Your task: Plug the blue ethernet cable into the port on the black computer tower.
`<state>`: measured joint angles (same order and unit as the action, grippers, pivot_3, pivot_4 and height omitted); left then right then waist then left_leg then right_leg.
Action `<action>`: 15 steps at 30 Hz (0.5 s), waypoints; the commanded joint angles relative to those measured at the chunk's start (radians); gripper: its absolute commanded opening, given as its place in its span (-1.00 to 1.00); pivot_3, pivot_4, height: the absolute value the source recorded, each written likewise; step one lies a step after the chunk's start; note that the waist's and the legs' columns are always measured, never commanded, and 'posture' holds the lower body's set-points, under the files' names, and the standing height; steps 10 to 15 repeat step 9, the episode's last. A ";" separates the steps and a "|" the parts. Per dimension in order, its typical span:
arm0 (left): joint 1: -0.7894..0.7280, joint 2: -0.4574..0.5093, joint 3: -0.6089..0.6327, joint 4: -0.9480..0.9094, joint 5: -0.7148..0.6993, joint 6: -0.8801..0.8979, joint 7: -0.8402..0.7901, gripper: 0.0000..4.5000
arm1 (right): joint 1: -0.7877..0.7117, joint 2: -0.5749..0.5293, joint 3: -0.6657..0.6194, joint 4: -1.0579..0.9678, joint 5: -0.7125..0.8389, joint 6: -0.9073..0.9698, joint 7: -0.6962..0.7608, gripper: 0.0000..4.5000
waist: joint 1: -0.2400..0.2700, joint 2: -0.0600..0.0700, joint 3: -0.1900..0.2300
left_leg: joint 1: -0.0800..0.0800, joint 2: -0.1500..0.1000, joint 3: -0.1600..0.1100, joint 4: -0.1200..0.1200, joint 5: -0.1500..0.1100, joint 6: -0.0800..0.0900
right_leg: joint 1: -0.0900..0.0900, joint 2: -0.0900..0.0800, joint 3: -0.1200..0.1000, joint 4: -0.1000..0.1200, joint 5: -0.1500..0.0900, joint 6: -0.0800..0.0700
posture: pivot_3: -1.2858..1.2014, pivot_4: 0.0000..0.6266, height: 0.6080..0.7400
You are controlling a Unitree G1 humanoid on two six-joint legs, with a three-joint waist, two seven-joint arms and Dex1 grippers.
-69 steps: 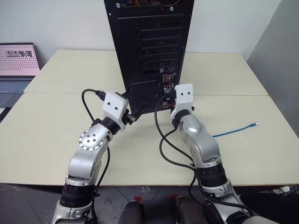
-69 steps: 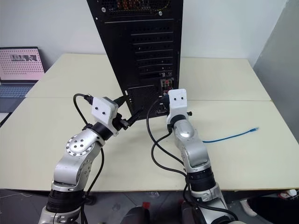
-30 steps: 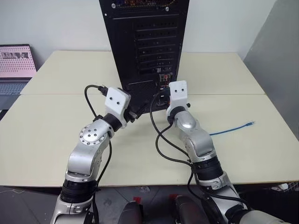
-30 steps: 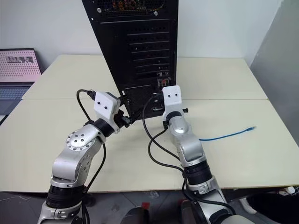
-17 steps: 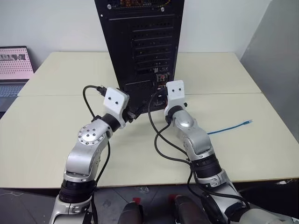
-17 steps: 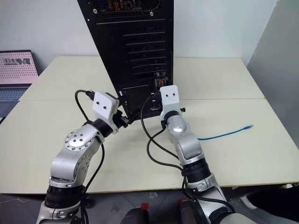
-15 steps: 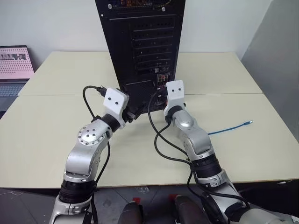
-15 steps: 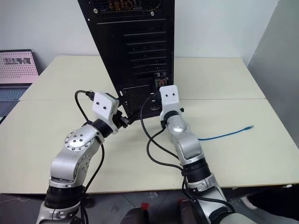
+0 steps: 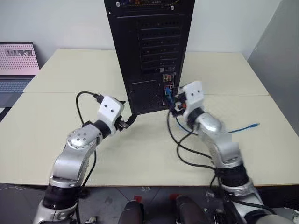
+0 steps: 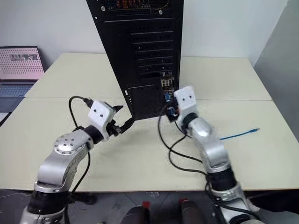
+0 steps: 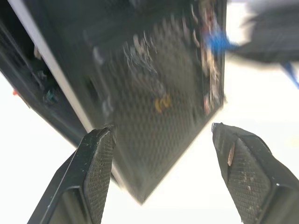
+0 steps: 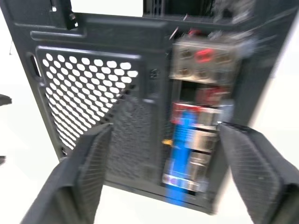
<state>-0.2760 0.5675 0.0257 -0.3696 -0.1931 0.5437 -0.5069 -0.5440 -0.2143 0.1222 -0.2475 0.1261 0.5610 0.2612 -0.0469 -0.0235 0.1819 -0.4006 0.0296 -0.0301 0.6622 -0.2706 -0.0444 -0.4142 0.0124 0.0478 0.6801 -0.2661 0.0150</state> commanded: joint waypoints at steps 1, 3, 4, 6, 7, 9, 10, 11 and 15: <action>0.008 0.047 0.062 -0.040 -0.050 -0.001 -0.065 0.52 | 0.025 -0.106 -0.082 -0.090 0.115 -0.020 0.183 0.98 | 0.002 0.000 0.000 | 0.000 0.000 0.000 0.000 0.000 0.000 | 0.000 0.000 0.000 0.000 0.000 0.000 | 0.03 -0.52 1.00; 0.016 0.082 0.077 -0.037 -0.058 -0.007 -0.099 0.52 | 0.049 -0.192 -0.130 -0.092 0.179 -0.025 0.302 0.98 | 0.003 0.000 0.000 | 0.001 0.000 0.000 0.000 0.000 0.000 | 0.000 0.002 0.000 0.000 0.000 0.000 | 0.03 -0.52 1.00; 0.018 0.096 0.085 -0.033 -0.063 -0.007 -0.112 0.52 | 0.060 -0.230 -0.158 -0.093 0.220 -0.019 0.358 0.98 | 0.003 0.000 0.000 | 0.001 -0.001 0.000 0.000 0.000 0.000 | 0.000 0.002 0.000 0.000 0.000 0.000 | 0.03 -0.52 1.00; 0.022 0.117 0.107 -0.027 -0.083 -0.005 -0.138 0.52 | 0.067 -0.283 -0.197 -0.088 0.274 -0.014 0.422 0.98 | 0.006 0.000 0.000 | 0.001 -0.001 0.000 -0.001 0.000 0.000 | 0.000 0.003 -0.001 0.000 0.000 -0.001 | 0.03 -0.52 1.00; 0.023 0.126 0.115 -0.023 -0.091 -0.010 -0.149 0.52 | 0.066 -0.299 -0.205 -0.085 0.294 -0.010 0.441 0.98 | 0.005 0.000 0.001 | 0.001 0.000 0.000 0.000 0.000 0.000 | 0.000 0.003 -0.001 0.000 -0.001 -0.001 | 0.03 -0.52 1.00; 0.023 0.137 0.132 -0.023 -0.120 -0.010 -0.176 0.52 | 0.064 -0.320 -0.217 -0.079 0.320 -0.005 0.470 0.98 | 0.005 0.000 0.001 | 0.001 0.000 0.001 0.000 0.000 0.000 | 0.000 0.003 0.000 0.000 -0.001 -0.001 | 0.03 -0.52 1.00; 0.023 0.137 0.132 -0.023 -0.120 -0.010 -0.176 0.52 | 0.064 -0.320 -0.217 -0.079 0.320 -0.005 0.470 0.98 | 0.005 0.000 0.001 | 0.001 0.000 0.001 0.000 0.000 0.000 | 0.000 0.003 0.000 0.000 -0.001 -0.001 | 0.03 -0.52 1.00; 0.023 0.137 0.132 -0.023 -0.120 -0.010 -0.176 0.52 | 0.064 -0.320 -0.217 -0.079 0.320 -0.005 0.470 0.98 | 0.005 0.000 0.001 | 0.001 0.000 0.001 0.000 0.000 0.000 | 0.000 0.003 0.000 0.000 -0.001 -0.001 | 0.03 -0.52 1.00; 0.023 0.137 0.132 -0.023 -0.120 -0.010 -0.176 0.52 | 0.064 -0.320 -0.217 -0.079 0.320 -0.005 0.470 0.98 | 0.005 0.000 0.001 | 0.001 0.000 0.001 0.000 0.000 0.000 | 0.000 0.003 0.000 0.000 -0.001 -0.001 | 0.03 -0.52 1.00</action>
